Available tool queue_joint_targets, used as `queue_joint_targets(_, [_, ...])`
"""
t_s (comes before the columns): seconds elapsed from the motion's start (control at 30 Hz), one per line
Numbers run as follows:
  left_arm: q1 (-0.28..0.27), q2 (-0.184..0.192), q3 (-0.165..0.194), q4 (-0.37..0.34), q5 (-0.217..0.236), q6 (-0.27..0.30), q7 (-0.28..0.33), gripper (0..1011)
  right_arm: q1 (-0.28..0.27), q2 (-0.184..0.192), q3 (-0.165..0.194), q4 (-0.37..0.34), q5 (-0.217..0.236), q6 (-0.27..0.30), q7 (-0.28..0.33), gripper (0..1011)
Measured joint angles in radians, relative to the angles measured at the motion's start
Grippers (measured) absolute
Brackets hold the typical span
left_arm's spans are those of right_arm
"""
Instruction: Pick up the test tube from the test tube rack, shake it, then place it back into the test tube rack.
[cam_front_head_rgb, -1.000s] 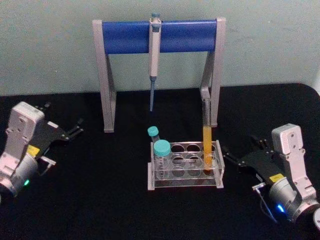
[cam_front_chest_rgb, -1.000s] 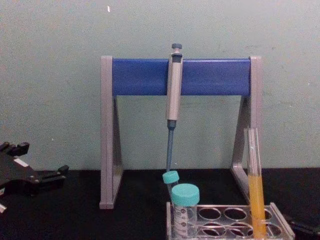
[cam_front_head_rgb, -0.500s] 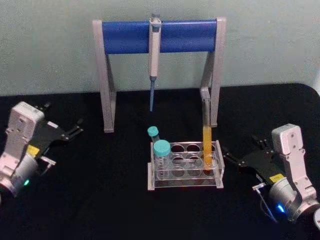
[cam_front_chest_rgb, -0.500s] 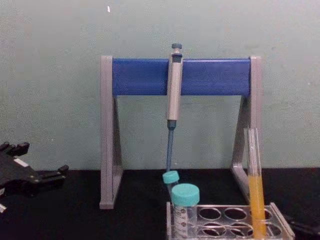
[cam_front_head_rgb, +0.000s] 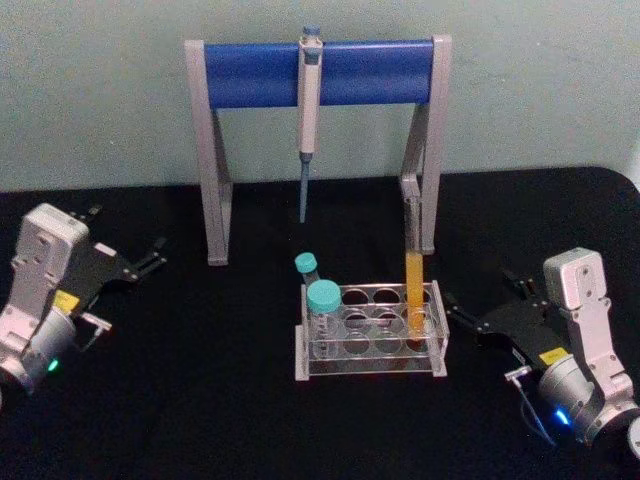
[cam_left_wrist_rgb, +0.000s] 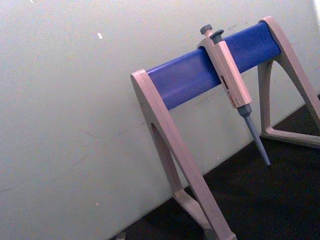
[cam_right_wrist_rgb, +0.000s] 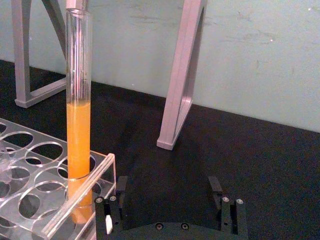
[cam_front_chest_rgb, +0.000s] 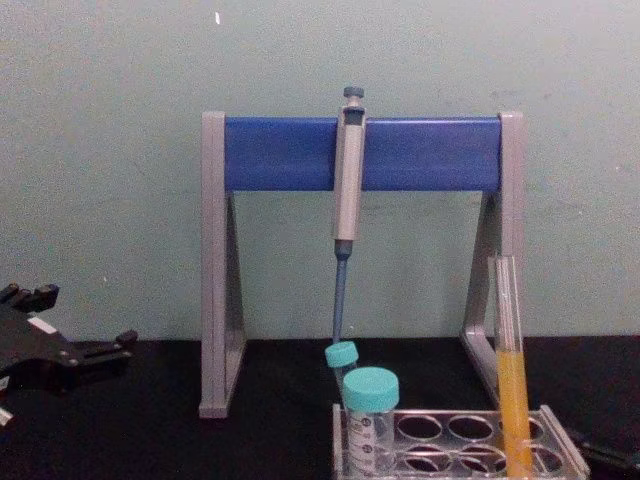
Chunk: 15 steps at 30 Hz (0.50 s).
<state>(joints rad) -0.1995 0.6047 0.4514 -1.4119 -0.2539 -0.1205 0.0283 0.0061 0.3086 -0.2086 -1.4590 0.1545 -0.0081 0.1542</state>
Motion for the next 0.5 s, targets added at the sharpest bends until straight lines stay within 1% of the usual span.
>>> queue_joint_targets(0.5, [0.0, 0.0, 0.0, 0.0, 0.0, 0.0, 0.0, 1001, 0.0, 0.0, 0.0, 0.0, 0.001, 0.0, 0.0, 1000])
